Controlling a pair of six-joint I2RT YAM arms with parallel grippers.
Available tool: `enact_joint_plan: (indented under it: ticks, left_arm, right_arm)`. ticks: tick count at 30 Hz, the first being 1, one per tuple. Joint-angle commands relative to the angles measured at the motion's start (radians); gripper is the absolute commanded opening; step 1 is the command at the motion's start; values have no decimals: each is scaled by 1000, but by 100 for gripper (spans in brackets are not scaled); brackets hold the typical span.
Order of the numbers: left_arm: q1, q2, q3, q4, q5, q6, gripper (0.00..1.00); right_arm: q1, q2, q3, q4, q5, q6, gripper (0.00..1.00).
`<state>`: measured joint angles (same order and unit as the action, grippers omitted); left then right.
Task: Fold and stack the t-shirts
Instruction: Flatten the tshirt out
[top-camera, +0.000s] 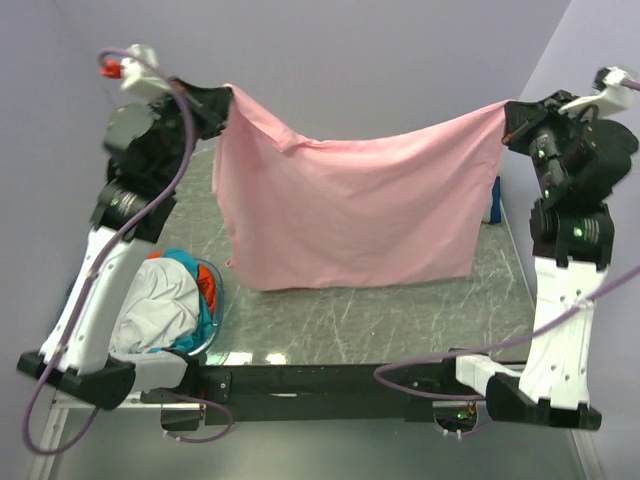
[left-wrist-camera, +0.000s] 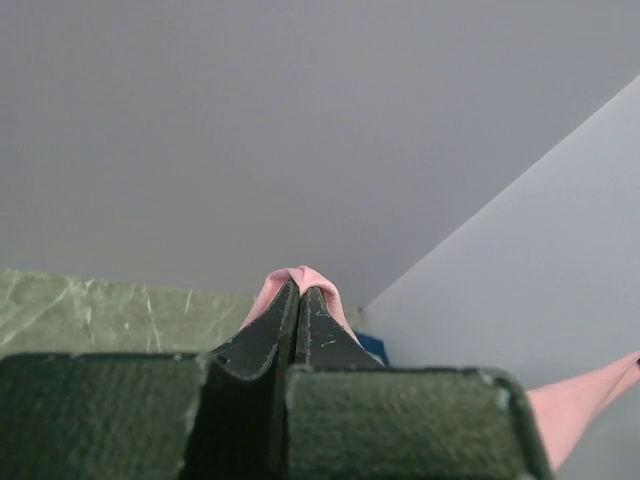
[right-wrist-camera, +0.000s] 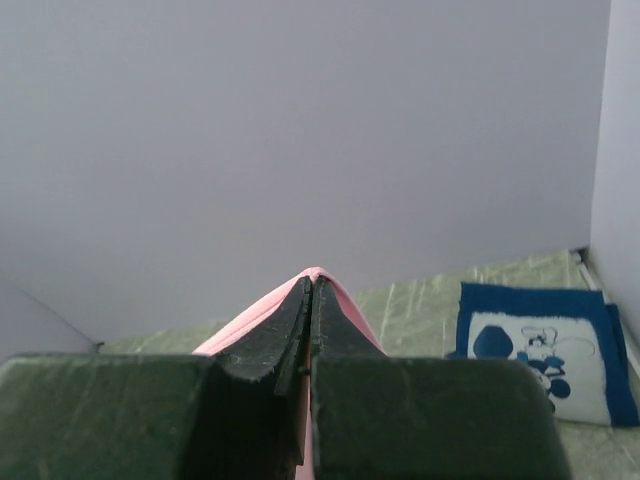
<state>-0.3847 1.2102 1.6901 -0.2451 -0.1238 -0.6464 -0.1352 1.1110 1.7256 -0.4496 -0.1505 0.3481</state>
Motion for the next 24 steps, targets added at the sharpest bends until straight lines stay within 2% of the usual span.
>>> enact_joint_plan:
  ticks: [1,4,10,19,24]
  left_arm:
    - [4,57,74,33,52,17,0]
    - [4,81,118,41,67,16,0]
    - [4,20,115,102,69,2,0]
    - [4,-219,-56,291,46,-52,0]
    - [4,-284,-84,296,55,-71,0]
  right_arm:
    - [5,42,11,20,-7,-8,0]
    - [5,36,29,22,-9,2,0]
    - [5,3,87,14,19,9,0]
    - [35,-108,123,28,149,-27,0]
    - [45,-200,91,64,200,-35,0]
